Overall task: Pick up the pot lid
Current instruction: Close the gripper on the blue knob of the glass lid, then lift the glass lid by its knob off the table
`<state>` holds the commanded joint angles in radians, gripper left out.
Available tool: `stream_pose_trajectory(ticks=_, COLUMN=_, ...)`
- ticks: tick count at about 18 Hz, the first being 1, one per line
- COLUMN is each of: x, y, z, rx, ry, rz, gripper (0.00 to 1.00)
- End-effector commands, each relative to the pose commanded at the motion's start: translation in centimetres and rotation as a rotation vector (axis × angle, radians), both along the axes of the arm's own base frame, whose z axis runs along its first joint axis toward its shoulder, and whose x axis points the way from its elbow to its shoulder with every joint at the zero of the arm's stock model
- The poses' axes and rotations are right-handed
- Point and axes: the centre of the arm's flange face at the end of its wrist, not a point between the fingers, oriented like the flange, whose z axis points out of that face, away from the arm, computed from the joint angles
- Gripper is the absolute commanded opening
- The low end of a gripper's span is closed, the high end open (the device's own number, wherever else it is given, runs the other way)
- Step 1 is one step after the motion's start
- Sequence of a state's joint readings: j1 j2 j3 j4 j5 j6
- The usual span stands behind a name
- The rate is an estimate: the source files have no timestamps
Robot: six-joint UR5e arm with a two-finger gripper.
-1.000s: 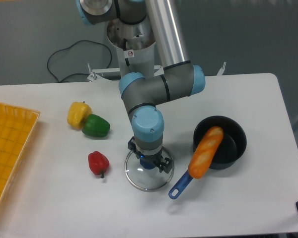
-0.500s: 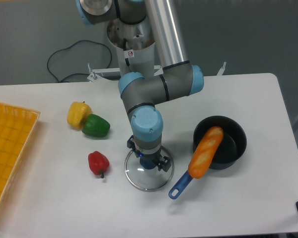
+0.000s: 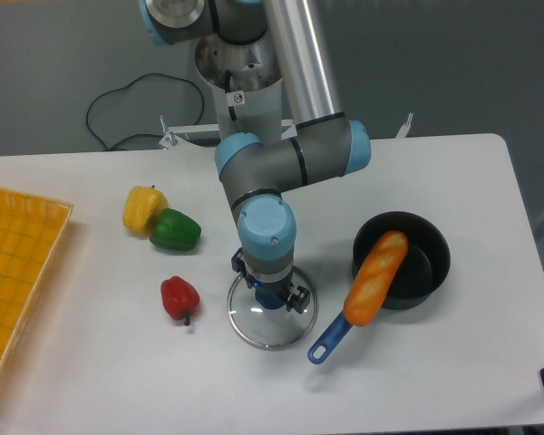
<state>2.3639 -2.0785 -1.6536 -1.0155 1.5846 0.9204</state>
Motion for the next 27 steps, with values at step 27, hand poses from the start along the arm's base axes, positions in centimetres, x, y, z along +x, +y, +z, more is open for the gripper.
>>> stream_pose_trajectory(ticks=27, x=-0.6, y=-0.1, z=2.2, rx=0.011, ry=0.009, rz=0.003, gripper=0.39)
